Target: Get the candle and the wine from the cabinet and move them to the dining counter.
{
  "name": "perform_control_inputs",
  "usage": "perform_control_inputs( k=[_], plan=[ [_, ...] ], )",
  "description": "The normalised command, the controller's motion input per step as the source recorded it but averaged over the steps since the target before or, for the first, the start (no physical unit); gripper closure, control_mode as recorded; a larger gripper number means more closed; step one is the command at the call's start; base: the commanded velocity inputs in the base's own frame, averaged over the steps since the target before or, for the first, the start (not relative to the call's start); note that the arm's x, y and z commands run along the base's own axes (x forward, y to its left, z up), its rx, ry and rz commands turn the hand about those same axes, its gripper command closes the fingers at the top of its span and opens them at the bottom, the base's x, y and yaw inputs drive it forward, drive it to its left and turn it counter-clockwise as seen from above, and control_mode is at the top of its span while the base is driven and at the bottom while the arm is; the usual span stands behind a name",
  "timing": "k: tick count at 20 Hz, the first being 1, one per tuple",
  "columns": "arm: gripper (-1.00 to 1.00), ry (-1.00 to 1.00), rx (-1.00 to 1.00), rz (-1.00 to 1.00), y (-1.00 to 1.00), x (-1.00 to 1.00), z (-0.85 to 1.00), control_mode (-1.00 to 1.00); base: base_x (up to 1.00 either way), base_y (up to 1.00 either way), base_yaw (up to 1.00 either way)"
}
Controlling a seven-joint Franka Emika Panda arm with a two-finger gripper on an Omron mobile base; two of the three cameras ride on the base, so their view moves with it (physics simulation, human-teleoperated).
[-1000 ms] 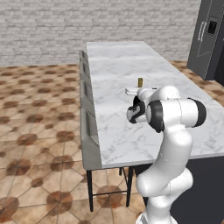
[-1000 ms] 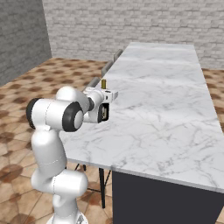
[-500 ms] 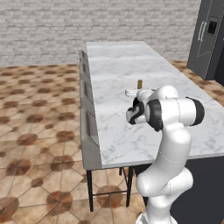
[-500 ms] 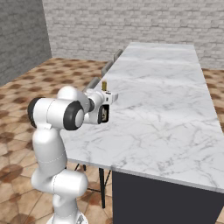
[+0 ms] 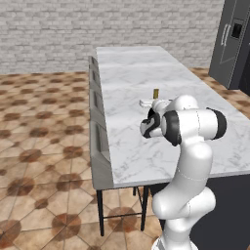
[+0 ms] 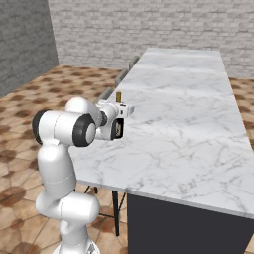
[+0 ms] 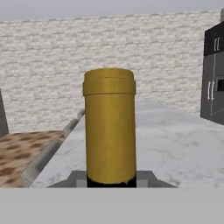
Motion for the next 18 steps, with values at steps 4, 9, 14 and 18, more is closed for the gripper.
perform_control_inputs(
  k=[4,9,14,18],
  plan=[
    [1.0,-0.3,0.0,0.0,0.0,-0.11,-0.22,-1.0,0.0,0.0,0.0],
    [1.0,-0.27,0.0,0.0,0.0,-0.13,-0.41,-1.0,0.0,0.0,0.0],
    [1.0,-0.23,-0.01,0.0,0.0,0.08,-0.61,-1.0,0.0,0.0,0.0],
    [1.0,-0.19,0.0,0.0,-0.1,0.3,-0.52,-1.0,0.0,0.0,0.0]
  ],
)
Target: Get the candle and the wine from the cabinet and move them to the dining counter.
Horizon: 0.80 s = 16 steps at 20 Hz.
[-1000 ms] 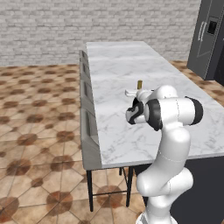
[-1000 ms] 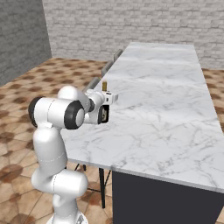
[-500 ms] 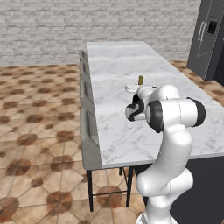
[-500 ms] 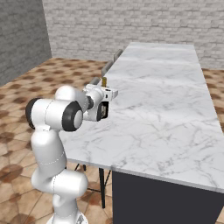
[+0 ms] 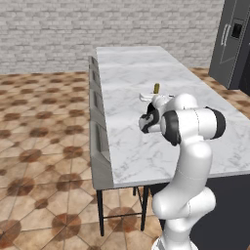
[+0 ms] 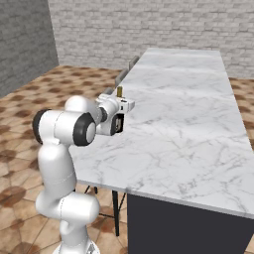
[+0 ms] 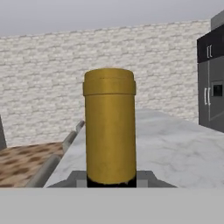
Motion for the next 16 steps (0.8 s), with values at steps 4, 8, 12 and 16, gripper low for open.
perform_control_inputs(
  k=[4,8,12,16],
  plan=[
    [1.0,-0.19,0.0,0.0,-0.08,0.41,-0.49,-1.0,0.0,0.0,0.0],
    [1.0,-0.21,0.0,0.0,-0.07,0.42,-0.55,-1.0,0.0,0.0,0.0],
    [1.0,-0.26,0.0,0.0,-0.02,0.26,-0.62,-1.0,0.0,0.0,0.0],
    [1.0,-0.37,-0.08,0.0,-0.01,-0.04,-0.63,-1.0,0.0,0.0,0.0]
  ],
)
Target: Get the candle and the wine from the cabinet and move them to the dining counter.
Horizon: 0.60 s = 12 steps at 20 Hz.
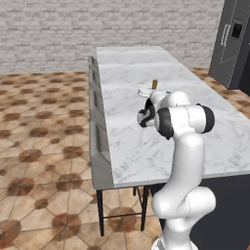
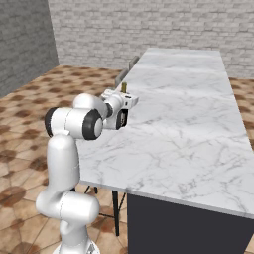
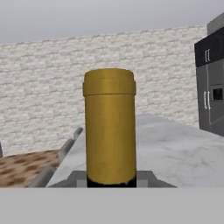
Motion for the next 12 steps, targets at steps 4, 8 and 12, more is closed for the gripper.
perform_control_inputs(
  k=[4,8,12],
  plan=[
    [1.0,-0.31,-0.1,0.0,0.0,-0.16,-0.62,-1.0,0.0,0.0,0.0],
    [1.0,-0.21,-0.09,0.0,0.05,-0.13,-0.43,-1.0,0.0,0.0,0.0],
    [1.0,-0.13,-0.05,0.0,0.05,-0.17,-0.36,-1.0,0.0,0.0,0.0]
  ],
)
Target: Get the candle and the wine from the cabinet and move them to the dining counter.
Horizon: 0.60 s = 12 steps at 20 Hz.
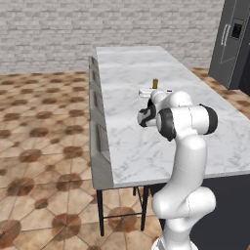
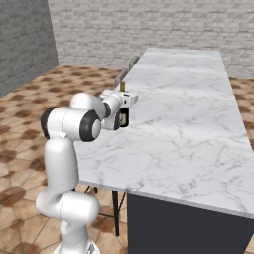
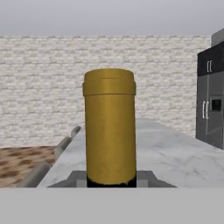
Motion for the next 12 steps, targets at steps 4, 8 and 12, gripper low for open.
perform_control_inputs(
  k=[4,8,12],
  plan=[
    [1.0,-0.1,-0.01,0.0,0.0,-0.15,-0.27,-1.0,0.0,0.0,0.0],
    [1.0,-0.05,0.0,0.0,0.0,-0.04,-0.04,-1.0,0.0,0.0,0.0],
    [1.0,0.0,0.0,0.0,0.0,0.0,0.0,-1.0,0.0,0.0,0.0]
  ],
)
